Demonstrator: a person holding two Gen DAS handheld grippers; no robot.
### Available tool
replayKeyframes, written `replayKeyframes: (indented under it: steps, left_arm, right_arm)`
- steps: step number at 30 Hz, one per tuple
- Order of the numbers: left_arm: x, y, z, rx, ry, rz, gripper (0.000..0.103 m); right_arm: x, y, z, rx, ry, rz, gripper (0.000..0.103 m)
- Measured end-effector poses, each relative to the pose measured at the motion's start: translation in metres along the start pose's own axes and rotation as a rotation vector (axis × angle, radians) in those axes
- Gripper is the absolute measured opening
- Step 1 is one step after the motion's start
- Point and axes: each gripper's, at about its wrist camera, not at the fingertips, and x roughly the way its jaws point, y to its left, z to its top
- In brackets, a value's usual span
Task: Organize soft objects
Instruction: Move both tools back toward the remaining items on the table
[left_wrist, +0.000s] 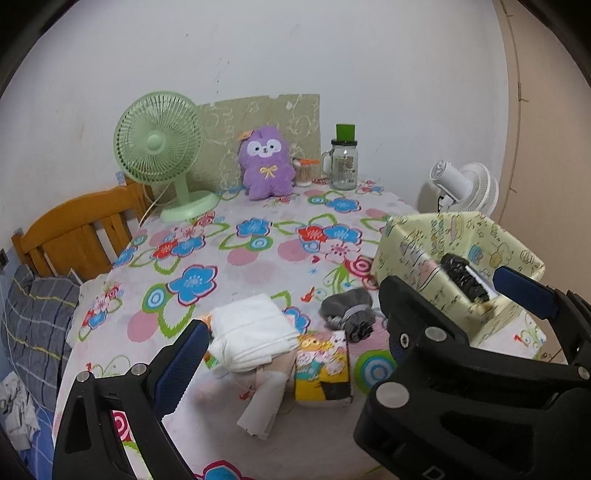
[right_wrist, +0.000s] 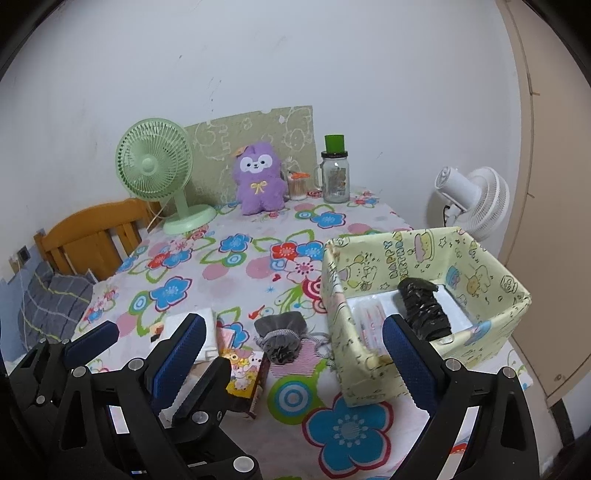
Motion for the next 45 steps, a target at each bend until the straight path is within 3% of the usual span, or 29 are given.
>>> replayKeyframes:
  steps: [17,31,38,45]
  left_arm:
    - [0.035,0.026,-0.042,-0.033,0.075,-0.011,0.094]
    - [0.053,0.043,-0.056,-0.071,0.124,-0.059,0.072]
    - [0.050,0.048,-0.058,-0.072,0.130,-0.059,0.072]
    - [0.060,0.051,-0.067,-0.076,0.175,-0.046,0.057]
  right_arm:
    - [0.043,0.026,-0.038,-0.062,0.062,0.012,0.098]
    - [0.070,0.037,-0.051,-0.067,0.133,0.027,0.098]
    - [0.079,0.041,-0.052,-0.067,0.161,0.037,0.098]
    - [0.092,0.049,-0.058,-0.081,0.217,0.053,0.094]
